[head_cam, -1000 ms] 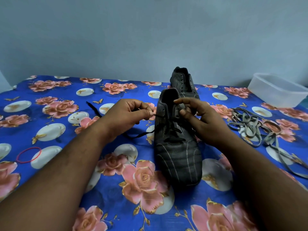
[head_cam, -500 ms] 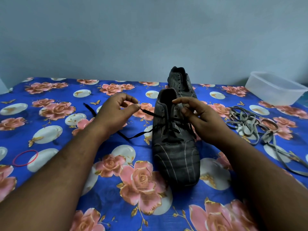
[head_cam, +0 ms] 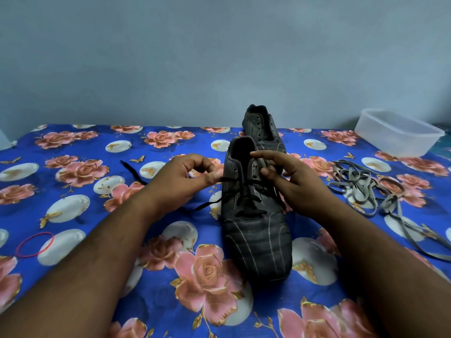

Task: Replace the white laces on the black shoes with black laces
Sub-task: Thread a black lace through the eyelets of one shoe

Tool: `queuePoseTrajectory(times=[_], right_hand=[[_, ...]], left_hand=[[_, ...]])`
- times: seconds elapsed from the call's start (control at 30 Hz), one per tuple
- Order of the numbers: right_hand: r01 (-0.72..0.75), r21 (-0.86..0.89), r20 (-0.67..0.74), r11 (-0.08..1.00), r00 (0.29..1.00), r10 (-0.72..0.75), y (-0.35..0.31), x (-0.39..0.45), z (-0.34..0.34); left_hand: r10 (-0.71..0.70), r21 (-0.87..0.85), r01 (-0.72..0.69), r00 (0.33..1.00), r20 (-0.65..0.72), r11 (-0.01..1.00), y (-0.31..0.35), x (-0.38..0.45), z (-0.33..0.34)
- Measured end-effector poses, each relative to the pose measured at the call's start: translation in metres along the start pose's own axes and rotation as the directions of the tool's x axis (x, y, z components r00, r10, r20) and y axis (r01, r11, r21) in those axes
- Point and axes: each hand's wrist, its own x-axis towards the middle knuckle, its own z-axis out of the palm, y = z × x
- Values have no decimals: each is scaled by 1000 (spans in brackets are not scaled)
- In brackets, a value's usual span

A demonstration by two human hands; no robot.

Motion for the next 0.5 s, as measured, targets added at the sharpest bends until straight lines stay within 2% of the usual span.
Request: queuePoseTrajectory(times=[0.07, 0.17, 0.33, 0.5], right_hand=[[-8, 13, 8, 1000, 1000, 7, -1, 0, 0], [-36, 39, 19, 999, 999, 35, 1, 0, 0], [-45, 45, 13, 998, 999, 44, 4, 0, 0], [-59, 70, 43, 996, 998, 56, 8, 1, 1]], left_hand=[[-57, 31, 58, 997, -45, 998, -7, 1, -10], [-115, -81, 112, 993, -36, 990, -9, 1, -14], [80, 31, -83, 992, 95, 996, 3, -2, 8], [84, 42, -89, 992, 97, 995, 4, -2, 12]])
